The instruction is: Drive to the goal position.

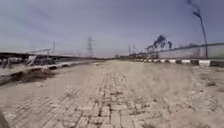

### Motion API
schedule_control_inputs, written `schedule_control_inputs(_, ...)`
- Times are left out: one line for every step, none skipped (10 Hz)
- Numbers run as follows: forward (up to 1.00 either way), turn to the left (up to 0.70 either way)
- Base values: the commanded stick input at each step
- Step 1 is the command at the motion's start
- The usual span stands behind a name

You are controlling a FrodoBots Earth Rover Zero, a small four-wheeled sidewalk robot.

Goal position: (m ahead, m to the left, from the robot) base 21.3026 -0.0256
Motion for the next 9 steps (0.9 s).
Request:
schedule_control_inputs(1.00,0.00)
schedule_control_inputs(1.00,0.00)
schedule_control_inputs(1.00,0.00)
schedule_control_inputs(1.00,0.00)
schedule_control_inputs(1.00,0.00)
schedule_control_inputs(1.00,0.00)
schedule_control_inputs(1.00,0.00)
schedule_control_inputs(1.00,0.00)
schedule_control_inputs(1.00,0.00)
